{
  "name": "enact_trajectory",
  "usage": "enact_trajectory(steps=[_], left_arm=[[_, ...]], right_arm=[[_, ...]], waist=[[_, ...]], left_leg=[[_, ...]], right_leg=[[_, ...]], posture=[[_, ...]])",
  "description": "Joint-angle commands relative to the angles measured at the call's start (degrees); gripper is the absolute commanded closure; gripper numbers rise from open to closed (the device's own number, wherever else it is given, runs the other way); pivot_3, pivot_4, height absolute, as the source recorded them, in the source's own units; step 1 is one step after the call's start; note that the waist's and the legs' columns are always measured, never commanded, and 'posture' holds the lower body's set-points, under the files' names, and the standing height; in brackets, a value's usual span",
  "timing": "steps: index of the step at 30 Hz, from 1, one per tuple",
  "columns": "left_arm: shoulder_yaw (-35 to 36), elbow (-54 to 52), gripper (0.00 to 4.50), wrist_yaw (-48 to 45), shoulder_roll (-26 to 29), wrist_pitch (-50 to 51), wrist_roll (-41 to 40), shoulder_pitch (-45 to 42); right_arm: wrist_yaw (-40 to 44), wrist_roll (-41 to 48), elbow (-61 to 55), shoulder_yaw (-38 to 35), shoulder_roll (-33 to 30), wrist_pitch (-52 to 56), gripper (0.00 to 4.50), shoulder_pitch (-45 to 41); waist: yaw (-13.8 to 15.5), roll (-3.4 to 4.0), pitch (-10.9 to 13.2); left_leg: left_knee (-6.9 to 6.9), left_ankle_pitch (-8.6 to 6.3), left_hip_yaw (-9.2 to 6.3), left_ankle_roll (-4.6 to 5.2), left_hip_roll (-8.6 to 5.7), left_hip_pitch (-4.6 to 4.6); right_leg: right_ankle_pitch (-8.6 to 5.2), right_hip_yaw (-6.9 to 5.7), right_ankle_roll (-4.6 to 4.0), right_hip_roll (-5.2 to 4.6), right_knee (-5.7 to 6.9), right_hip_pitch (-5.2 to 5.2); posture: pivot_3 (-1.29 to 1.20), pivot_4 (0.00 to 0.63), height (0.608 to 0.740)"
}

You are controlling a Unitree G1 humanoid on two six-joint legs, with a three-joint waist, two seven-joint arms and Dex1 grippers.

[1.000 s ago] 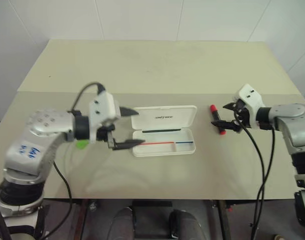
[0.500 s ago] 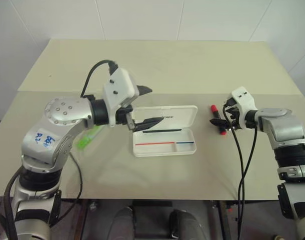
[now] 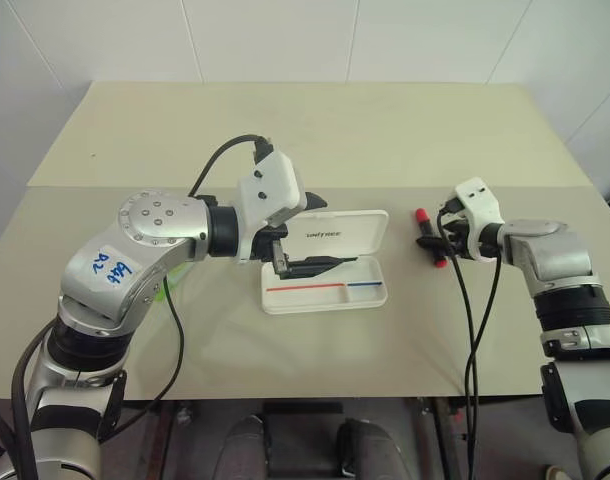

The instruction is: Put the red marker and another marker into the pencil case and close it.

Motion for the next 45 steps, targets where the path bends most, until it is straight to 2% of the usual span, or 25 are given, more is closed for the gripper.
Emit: enact_trajectory(steps=[1,5,6,14,17,20,26,30,36,40,45], left_arm=[[1.1,-1.6,0.00,0.3,0.6,-0.2,-0.4,-0.7],[1.5,-1.7,0.00,0.3,0.7,-0.2,-0.7,-0.7],[1.6,-1.7,0.00,0.2,0.8,-0.2,-0.8,-0.8],[3.0,-1.4,0.00,-1.3,2.3,-1.6,-1.5,-0.4],[4.1,-0.9,0.00,-2.2,3.2,-2.2,-1.5,-0.1],[5.0,-0.4,0.00,-2.8,4.1,-2.7,-1.7,0.0],[6.9,-0.1,0.00,-4.4,7.0,-3.7,-2.0,1.6],[9.7,0.1,0.00,-8.0,11.5,-5.2,-2.9,4.2],[13.6,-1.5,0.00,-10.6,15.8,-5.0,-5.0,9.1],[15.1,-3.3,0.00,-11.8,18.0,-5.4,-5.9,13.8],[16.0,-5.2,0.00,-10.6,18.3,-4.4,-7.4,15.4]], right_arm=[[-2.8,-1.5,2.4,-0.6,-0.1,1.2,2.29,-0.8],[-2.6,-1.5,2.9,-0.5,0.0,1.2,3.71,-1.3],[-2.6,-1.5,3.0,-0.5,0.0,1.1,3.92,-1.3],[1.5,-0.2,-0.4,-1.4,-2.6,-2.6,3.92,-2.4],[3.9,2.7,-3.1,-4.9,-4.1,-7.4,3.92,-6.4],[10.2,9.8,-9.3,-9.9,-3.6,-13.6,3.92,-8.4],[19.6,23.9,-24.8,-12.0,-2.1,-7.8,3.92,-7.1],[24.9,27.6,-33.5,-7.8,-3.5,-6.1,3.92,-4.8],[31.3,28.2,-37.1,-2.7,-5.5,-7.1,3.92,-3.1],[35.2,22.4,-35.9,4.0,-5.5,-13.6,3.92,-1.6],[36.8,14.1,-30.0,11.4,-1.8,-23.5,3.92,-2.3]], waist=[[0.0,-0.08,-0.1],[0.2,-0.10,-0.1],[0.2,-0.10,-0.1],[0.1,-0.09,-0.1],[0.0,-0.01,0.0],[-0.4,0.16,0.1],[0.0,0.15,0.1],[0.1,0.15,0.1],[0.0,0.13,0.1],[-0.1,0.13,0.1],[-0.1,0.12,0.1]], left_leg=[[0.01,0.00,-0.01,0.00,0.00,0.01],[0.01,0.00,-0.02,0.00,0.00,0.00],[0.00,0.00,-0.02,0.00,0.00,0.00],[-0.06,0.00,-0.01,0.00,-0.02,-0.07],[-0.08,0.00,0.03,0.00,-0.02,-0.12],[-0.11,0.00,0.12,0.00,-0.02,-0.09],[-0.11,-0.07,0.10,-0.05,0.07,-0.09],[-0.04,-0.17,0.11,0.01,0.05,-0.11],[-0.03,-0.18,0.10,0.01,0.05,-0.11],[-0.04,-0.18,0.10,0.01,0.08,-0.07],[-0.02,-0.19,0.13,0.00,0.07,-0.08]], right_leg=[[0.00,-0.01,0.00,0.00,-0.01,0.03],[0.03,-0.01,0.02,-0.01,-0.05,0.04],[0.03,-0.01,0.01,-0.01,-0.08,0.04],[0.03,0.00,0.02,-0.02,-0.09,-0.06],[0.03,0.01,0.02,-0.01,-0.11,-0.15],[0.03,0.13,0.02,0.00,-0.10,-0.22],[0.02,0.13,0.01,0.10,-0.09,-0.20],[0.03,0.14,0.02,0.06,-0.11,-0.18],[0.03,0.13,0.02,0.07,-0.11,-0.18],[0.03,0.15,0.02,0.10,-0.09,-0.19],[0.03,0.19,0.02,0.09,-0.07,-0.22]], posture=[[0.00,0.150,0.740],[0.00,0.150,0.740],[0.00,0.150,0.740],[0.00,0.150,0.740],[0.00,0.150,0.740],[0.00,0.150,0.740],[0.00,0.150,0.740],[0.00,0.150,0.740],[0.00,0.150,0.740],[0.00,0.150,0.740],[0.00,0.150,0.740]])
